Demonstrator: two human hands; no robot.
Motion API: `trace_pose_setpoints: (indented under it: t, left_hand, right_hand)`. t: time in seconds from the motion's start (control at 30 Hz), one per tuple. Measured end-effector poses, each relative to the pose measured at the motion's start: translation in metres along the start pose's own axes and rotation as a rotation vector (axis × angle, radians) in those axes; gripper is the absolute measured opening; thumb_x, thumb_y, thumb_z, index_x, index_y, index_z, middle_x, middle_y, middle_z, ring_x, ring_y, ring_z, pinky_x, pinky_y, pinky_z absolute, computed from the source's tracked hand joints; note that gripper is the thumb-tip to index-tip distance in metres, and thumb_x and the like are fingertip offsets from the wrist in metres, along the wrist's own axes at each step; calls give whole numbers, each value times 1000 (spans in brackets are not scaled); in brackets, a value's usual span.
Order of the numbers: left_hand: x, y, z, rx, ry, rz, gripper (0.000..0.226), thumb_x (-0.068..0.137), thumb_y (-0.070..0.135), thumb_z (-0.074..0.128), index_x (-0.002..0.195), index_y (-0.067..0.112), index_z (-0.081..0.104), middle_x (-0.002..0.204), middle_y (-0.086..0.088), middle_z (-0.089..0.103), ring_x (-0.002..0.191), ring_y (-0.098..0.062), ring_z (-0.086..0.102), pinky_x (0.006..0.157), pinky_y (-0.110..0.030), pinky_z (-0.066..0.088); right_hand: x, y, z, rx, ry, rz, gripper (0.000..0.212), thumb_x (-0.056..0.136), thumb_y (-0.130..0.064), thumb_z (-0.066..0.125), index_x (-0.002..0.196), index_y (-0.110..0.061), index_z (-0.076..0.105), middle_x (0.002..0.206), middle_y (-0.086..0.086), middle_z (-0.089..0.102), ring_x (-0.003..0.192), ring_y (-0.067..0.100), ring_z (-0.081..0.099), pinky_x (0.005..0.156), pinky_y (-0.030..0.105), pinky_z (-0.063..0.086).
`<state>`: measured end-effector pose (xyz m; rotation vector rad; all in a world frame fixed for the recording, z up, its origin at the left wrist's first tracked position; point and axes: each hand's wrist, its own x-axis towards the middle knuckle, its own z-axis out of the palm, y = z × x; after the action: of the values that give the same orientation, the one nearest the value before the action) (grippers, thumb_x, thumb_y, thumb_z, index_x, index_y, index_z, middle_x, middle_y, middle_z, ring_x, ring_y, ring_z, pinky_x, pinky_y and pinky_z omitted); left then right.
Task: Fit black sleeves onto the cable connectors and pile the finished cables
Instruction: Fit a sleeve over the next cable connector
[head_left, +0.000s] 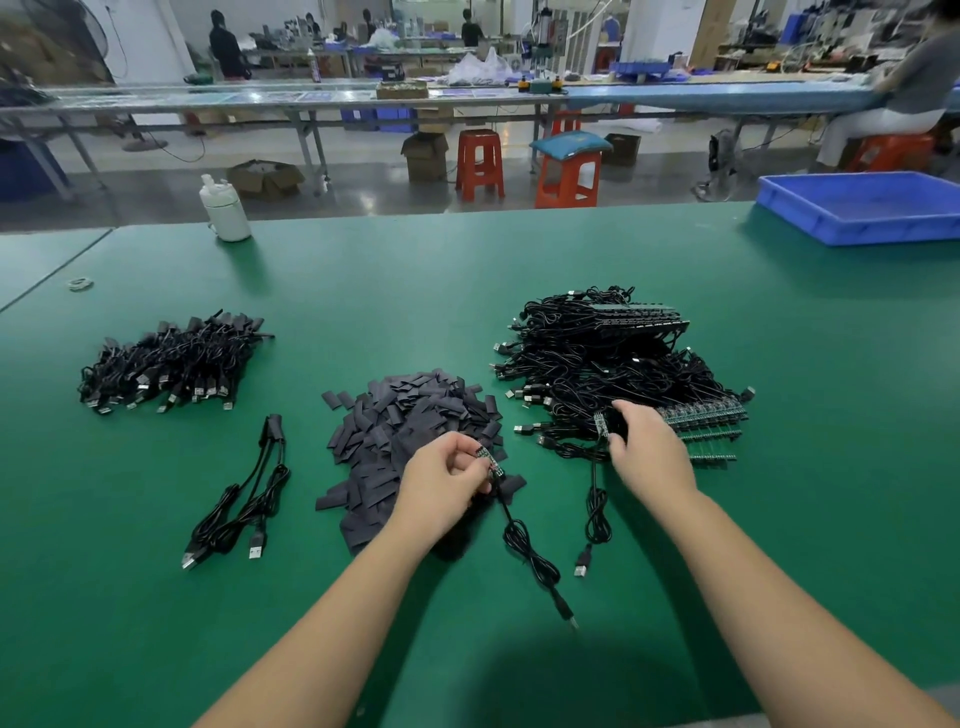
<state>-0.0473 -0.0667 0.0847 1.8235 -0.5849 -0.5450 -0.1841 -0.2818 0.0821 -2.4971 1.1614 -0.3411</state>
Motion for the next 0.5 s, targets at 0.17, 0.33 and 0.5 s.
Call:
trace_pose_setpoints:
  t: [0.17, 0.33, 0.5]
  left_hand:
    - [5, -1, 6, -4, 6, -13, 6, 89, 12, 68, 92, 13, 64, 67, -2, 68, 49, -11, 57, 50, -20, 42]
    - [9, -10, 6, -6, 30, -25, 6, 85, 15, 71, 88, 19, 69, 69, 4, 66, 58, -8, 56, 60, -23, 46]
    - [16, -26, -28, 349, 189, 75, 5, 87, 26, 68, 90, 30, 69, 79, 10, 68, 71, -5, 60, 67, -22, 48]
  right_hand:
    - [-32, -54, 13, 686, -431, -39, 29, 103, -32, 48, 126, -20, 62, 117, -5, 69, 97, 9, 68, 81, 24, 57]
    - [-56, -83, 49, 955, -522, 29, 24, 99, -2, 55, 123, -1, 61, 85, 6, 66, 63, 14, 61, 63, 26, 54]
    - [-58, -75, 70, 868, -462, 114, 27, 101, -10, 52, 124, -15, 66, 78, -3, 63, 56, 9, 46, 54, 22, 40]
